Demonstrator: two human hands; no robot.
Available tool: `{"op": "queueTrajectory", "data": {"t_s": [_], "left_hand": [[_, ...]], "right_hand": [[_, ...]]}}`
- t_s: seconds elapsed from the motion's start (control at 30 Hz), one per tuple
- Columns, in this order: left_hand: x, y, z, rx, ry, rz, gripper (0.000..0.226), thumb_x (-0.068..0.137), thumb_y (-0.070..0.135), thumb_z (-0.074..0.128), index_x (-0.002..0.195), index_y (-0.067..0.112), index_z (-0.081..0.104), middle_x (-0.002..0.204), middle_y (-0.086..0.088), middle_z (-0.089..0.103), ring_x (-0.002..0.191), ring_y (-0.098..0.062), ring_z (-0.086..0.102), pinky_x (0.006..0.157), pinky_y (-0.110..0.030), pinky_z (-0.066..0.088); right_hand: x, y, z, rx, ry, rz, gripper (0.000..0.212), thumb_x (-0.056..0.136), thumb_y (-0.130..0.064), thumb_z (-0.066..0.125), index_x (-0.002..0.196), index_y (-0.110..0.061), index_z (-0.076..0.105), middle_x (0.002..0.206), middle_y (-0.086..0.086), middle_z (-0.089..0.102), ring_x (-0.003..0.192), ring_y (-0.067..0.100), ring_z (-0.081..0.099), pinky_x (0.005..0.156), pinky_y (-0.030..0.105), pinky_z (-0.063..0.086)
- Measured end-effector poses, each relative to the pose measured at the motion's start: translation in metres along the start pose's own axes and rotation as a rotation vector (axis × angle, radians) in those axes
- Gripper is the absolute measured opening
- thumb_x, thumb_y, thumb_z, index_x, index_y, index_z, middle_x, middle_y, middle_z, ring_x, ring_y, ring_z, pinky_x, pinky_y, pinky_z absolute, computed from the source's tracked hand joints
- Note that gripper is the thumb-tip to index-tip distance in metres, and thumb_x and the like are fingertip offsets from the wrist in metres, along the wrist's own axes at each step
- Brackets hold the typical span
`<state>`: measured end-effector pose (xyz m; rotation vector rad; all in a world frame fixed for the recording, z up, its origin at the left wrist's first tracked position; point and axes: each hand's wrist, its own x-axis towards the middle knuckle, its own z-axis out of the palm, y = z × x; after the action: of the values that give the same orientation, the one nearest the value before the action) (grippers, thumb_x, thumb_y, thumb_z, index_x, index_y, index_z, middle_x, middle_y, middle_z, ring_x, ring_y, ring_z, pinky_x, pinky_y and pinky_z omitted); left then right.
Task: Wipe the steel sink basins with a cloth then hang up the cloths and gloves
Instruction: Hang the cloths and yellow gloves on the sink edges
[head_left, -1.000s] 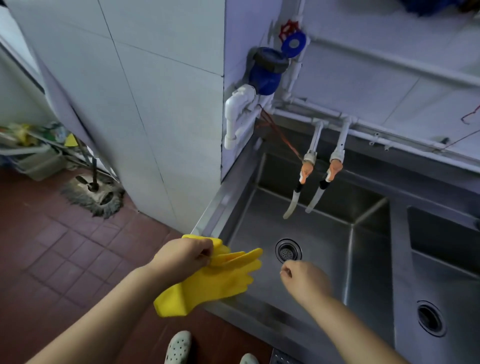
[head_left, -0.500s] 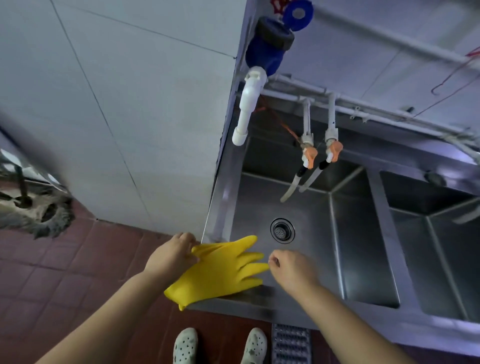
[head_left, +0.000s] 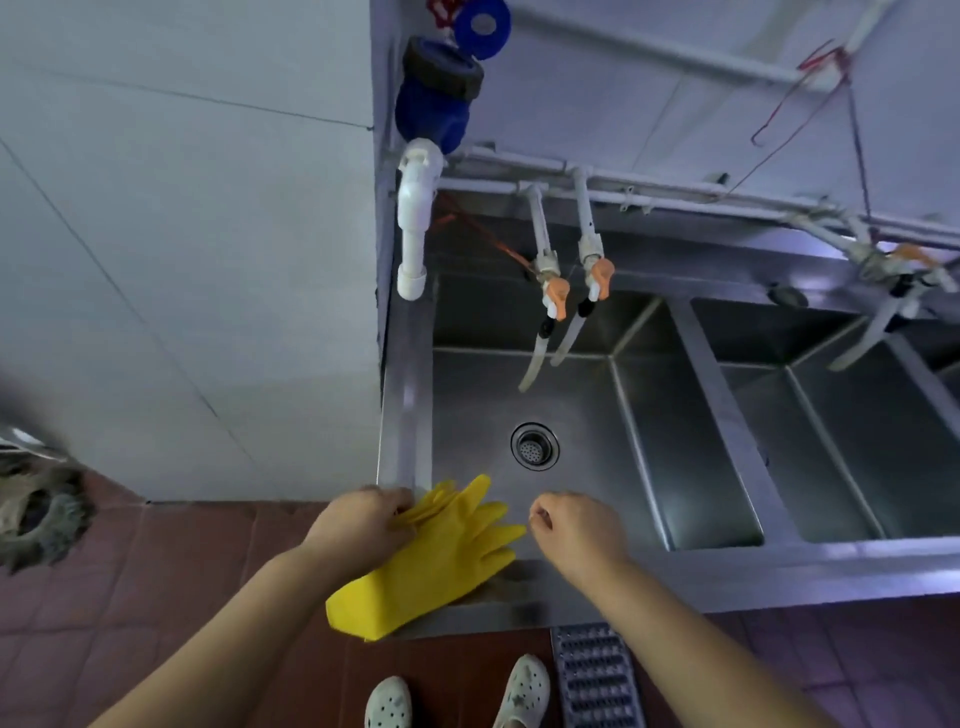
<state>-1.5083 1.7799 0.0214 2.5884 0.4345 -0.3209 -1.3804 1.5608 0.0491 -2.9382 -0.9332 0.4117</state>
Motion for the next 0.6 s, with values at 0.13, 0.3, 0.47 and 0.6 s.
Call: {"op": "queueTrajectory", "data": {"t_s": [0.13, 0.3, 0.47, 0.6], "left_hand": [[0.019, 0.059, -0.017, 0.022, 0.048, 0.158, 0.019, 0.088, 0.042, 0.05, 0.101, 0.029, 0.056, 0.095, 0.002, 0.065, 0.093, -0.022, 0.06, 0.067, -0.03, 0.042], [0.047, 0.161, -0.025, 0.062, 0.126, 0.309, 0.027, 0.088, 0.05, 0.051, 0.103, 0.03, 0.061, 0.094, 0.002, 0.067, 0.092, -0.017, 0.061, 0.066, -0.027, 0.038], [0.074, 0.283, -0.007, 0.112, 0.13, 0.446, 0.028, 0.086, 0.054, 0.053, 0.101, 0.032, 0.063, 0.092, 0.006, 0.067, 0.093, -0.014, 0.06, 0.07, -0.028, 0.043], [0.09, 0.403, 0.035, 0.163, 0.096, 0.573, 0.029, 0.086, 0.056, 0.053, 0.104, 0.035, 0.062, 0.101, 0.009, 0.067, 0.1, -0.014, 0.06, 0.073, -0.028, 0.042]], "right_hand": [[-0.02, 0.04, -0.009, 0.056, 0.037, 0.054, 0.021, 0.094, -0.029, 0.046, 0.093, -0.022, 0.066, 0.092, -0.004, 0.068, 0.08, 0.016, 0.061, 0.061, 0.026, 0.037], [-0.056, 0.115, -0.028, 0.168, 0.083, 0.191, 0.022, 0.094, -0.025, 0.046, 0.088, -0.016, 0.066, 0.082, -0.003, 0.065, 0.073, 0.014, 0.06, 0.063, 0.027, 0.048], [-0.115, 0.223, -0.043, 0.215, 0.177, 0.363, 0.022, 0.094, -0.028, 0.047, 0.079, -0.02, 0.059, 0.072, -0.006, 0.055, 0.061, 0.01, 0.049, 0.047, 0.021, 0.03], [-0.173, 0.327, -0.047, 0.227, 0.211, 0.531, 0.026, 0.094, -0.032, 0.041, 0.073, -0.021, 0.049, 0.069, -0.006, 0.048, 0.066, 0.013, 0.047, 0.056, 0.029, 0.032]]}}
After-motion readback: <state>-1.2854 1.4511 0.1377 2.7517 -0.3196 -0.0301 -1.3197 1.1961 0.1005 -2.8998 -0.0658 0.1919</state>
